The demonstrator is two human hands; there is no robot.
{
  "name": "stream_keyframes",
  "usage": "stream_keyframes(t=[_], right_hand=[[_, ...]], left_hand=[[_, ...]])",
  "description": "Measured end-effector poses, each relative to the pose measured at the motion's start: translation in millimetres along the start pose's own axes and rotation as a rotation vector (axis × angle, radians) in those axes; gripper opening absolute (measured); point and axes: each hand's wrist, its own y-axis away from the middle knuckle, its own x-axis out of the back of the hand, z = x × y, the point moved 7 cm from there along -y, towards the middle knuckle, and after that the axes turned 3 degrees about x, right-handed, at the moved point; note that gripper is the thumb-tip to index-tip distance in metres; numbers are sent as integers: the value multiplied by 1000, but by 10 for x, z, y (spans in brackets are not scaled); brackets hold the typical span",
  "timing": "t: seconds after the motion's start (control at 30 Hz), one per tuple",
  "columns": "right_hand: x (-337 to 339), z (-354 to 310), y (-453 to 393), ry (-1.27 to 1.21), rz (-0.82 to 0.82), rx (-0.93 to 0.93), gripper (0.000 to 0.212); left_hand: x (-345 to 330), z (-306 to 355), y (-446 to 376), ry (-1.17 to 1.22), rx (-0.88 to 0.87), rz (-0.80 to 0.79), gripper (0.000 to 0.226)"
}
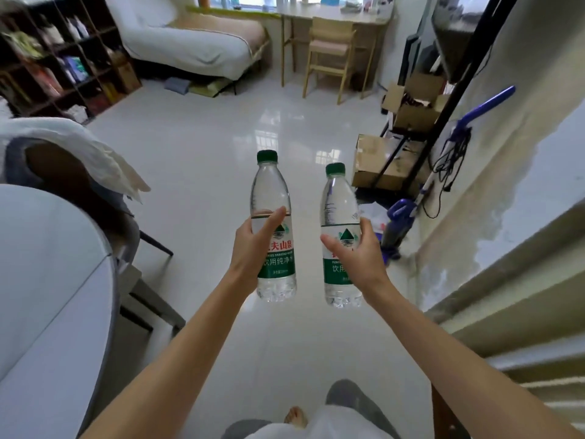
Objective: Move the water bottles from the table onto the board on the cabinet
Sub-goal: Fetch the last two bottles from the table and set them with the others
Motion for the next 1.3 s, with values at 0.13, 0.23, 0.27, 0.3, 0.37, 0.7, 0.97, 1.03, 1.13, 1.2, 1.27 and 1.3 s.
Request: stream_keyframes(t=[0.13, 0.23, 0.27, 0.3, 0.37, 0.7, 0.97, 1.03, 1.13, 1.2, 1.27, 1.3], right_hand=[[-291, 11, -949, 13, -51, 12, 57], [-576, 53, -1752, 6, -100, 25, 58], [-675, 68, -2042, 10, -111, 30, 58], [-777, 67, -2334, 13, -121, 37, 59], [-979, 38, -2885, 3, -145, 35, 60], [-2321, -250, -5415, -33, -311, 5, 47], [-3929, -464, -7227, 16, -421, 64, 47], [-4321, -553, -7649, 14, -435, 52, 46], [-4846, -727, -8246, -1, -436, 57, 47], [-5167, -797, -8594, -23, -444, 34, 47], [-5486, -855, -8947, -29, -458, 36, 47], [-5652, -877, -9138, -30, -470, 39, 47]], left_hand=[[122, 240, -842, 28, -4, 35, 31], [222, 403, -1577, 19, -23, 71, 28], [255, 465, -1836, 24, -28, 85, 28], [286, 536, -2099, 28, -32, 104, 29], [343, 693, -2597, 31, -32, 142, 32], [999, 1593, -4803, 140, -57, 302, 26], [2192, 2186, -6666, 178, -71, 401, 29], [2495, 2385, -7115, 177, -63, 416, 31], [2839, 2699, -7740, 172, -63, 422, 36], [3043, 2846, -8106, 179, -41, 437, 35], [3253, 2982, -8461, 195, -29, 449, 36], [3363, 3050, -8646, 193, -28, 454, 37]])
